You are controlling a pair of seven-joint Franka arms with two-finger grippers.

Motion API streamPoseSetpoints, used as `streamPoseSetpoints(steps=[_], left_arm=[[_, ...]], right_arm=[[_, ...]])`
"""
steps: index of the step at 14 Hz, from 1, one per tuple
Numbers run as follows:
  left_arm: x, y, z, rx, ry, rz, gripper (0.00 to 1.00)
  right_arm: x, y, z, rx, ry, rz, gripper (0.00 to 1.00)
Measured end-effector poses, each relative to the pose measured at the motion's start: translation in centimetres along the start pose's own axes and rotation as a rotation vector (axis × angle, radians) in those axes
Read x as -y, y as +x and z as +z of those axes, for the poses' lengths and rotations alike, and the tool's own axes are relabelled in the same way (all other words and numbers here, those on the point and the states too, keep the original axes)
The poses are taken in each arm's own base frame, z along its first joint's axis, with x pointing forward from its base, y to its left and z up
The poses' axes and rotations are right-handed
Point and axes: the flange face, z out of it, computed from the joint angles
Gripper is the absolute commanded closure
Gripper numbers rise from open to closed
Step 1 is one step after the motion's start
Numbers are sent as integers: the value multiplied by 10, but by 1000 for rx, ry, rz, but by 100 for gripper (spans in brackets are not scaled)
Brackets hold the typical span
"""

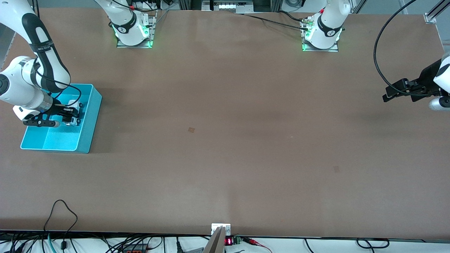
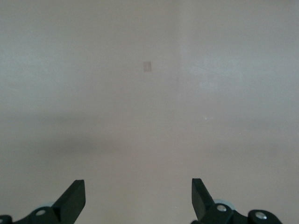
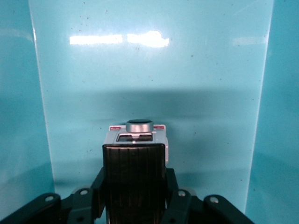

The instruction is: Wind and store white jeep toy

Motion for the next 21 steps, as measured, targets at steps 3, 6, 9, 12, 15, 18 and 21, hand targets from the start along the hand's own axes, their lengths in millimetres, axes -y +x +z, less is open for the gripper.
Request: streamPoseSetpoints(steps=[3,6,9,12,15,18,21], left_arm=[[0,0,0,0,0,0,0],[0,0,0,0,0,0,0],[0,0,0,0,0,0,0],[0,0,0,0,0,0,0],[-1,0,0,0,0,1,0],[-3,0,0,0,0,6,0],[-6,0,0,0,0,11,0]], right_arm=[[-2,0,0,-6,-1,1,19],[-3,1,-2,-9,-3,-6,0],[-5,4,-6,-22,-7,-30,0],[-10,18,-33,-62,-24,-42,0],[-11,33,-88,-32,-25,-49,0],[17,53,-167,-10,-23,-100,0],[45,61,-238,-54,-37,-145,0]])
